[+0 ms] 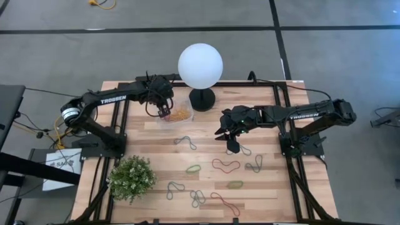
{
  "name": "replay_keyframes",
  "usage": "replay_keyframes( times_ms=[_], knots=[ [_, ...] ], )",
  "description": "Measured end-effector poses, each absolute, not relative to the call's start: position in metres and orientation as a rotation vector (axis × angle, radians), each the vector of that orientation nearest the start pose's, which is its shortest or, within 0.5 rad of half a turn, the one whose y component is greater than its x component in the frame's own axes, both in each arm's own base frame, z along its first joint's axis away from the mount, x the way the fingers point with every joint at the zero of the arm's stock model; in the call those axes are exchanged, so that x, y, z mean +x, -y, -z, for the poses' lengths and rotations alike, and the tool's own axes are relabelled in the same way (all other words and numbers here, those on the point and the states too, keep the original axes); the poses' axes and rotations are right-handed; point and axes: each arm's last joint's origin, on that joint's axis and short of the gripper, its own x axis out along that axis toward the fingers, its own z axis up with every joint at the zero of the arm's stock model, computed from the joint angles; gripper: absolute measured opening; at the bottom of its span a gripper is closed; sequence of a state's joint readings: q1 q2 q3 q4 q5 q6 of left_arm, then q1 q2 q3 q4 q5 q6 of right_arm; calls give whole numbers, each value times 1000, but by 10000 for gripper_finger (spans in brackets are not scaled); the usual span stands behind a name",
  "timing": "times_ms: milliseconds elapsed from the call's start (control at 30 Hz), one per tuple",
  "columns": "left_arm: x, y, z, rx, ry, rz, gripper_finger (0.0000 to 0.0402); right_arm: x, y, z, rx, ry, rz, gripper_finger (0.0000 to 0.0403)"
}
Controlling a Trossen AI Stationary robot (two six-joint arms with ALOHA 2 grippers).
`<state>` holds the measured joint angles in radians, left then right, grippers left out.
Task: Pick and place items into bin
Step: Put the red rubber band into the transparent bin
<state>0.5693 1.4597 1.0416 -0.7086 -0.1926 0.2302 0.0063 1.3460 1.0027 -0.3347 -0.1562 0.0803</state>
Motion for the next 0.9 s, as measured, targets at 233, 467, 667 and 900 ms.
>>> replay_keyframes(
  times_ms=[233,467,667,900],
  knots=[
    [231,-157,-234,-12,-1219,-605,0,287,-6,-274,128,-683,-129,107],
    [230,-157,-234,-27,-1221,-647,0,287,-6,-274,128,-683,-129,107],
    [233,-153,-234,-24,-1217,-628,0,287,-6,-274,128,-683,-129,107],
    [237,-147,-234,-78,-1190,-547,0,287,-6,-274,128,-683,-129,107]
  ],
)
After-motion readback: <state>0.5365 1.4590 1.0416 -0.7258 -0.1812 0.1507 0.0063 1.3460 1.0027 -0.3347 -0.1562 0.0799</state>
